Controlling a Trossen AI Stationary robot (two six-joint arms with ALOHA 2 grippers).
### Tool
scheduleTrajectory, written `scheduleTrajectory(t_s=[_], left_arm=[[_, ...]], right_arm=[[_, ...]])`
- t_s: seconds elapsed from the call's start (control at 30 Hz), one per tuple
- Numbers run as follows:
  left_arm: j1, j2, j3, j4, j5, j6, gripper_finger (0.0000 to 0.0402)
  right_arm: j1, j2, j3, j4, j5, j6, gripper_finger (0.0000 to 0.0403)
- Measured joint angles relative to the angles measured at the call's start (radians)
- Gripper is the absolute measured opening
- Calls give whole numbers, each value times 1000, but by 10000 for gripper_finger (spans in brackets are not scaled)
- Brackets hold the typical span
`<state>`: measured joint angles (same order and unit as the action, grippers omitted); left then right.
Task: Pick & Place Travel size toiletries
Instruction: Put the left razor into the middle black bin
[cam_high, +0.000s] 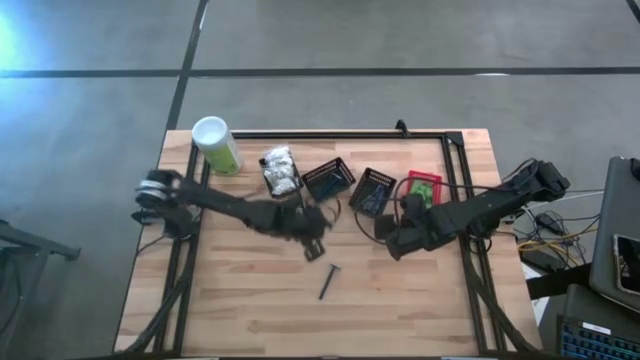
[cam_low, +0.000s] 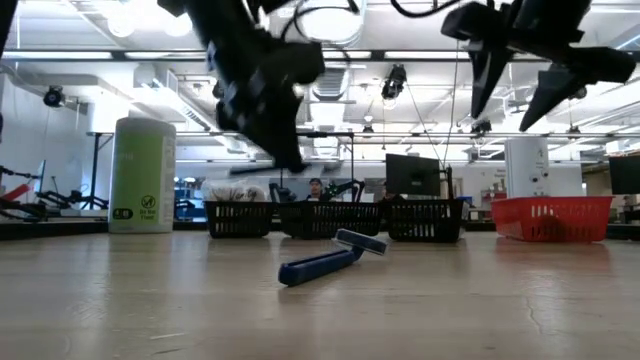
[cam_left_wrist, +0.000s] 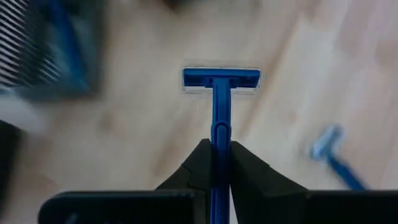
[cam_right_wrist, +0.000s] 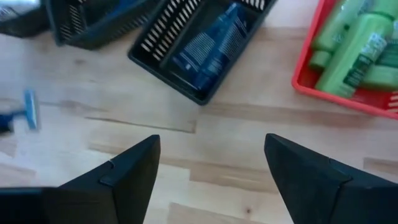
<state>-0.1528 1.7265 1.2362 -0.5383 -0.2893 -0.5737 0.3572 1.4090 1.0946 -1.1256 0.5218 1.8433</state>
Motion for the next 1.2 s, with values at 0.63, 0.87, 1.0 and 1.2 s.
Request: scheduleTrajectory(t_s=[0.63,0.87,1.0,1.2], left_arm=[[448,17,8,250,253,194,34],[455,146,101,263,159,298,35],[456,183,146,254,111,373,49],[455,185,153,236,84,368,90]], right_arm=[[0,0,58,-66,57,67,316],[0,0,58,-16,53,60,336],[3,0,58,29,45,57,347],[23,1,58,68,42,40,361]])
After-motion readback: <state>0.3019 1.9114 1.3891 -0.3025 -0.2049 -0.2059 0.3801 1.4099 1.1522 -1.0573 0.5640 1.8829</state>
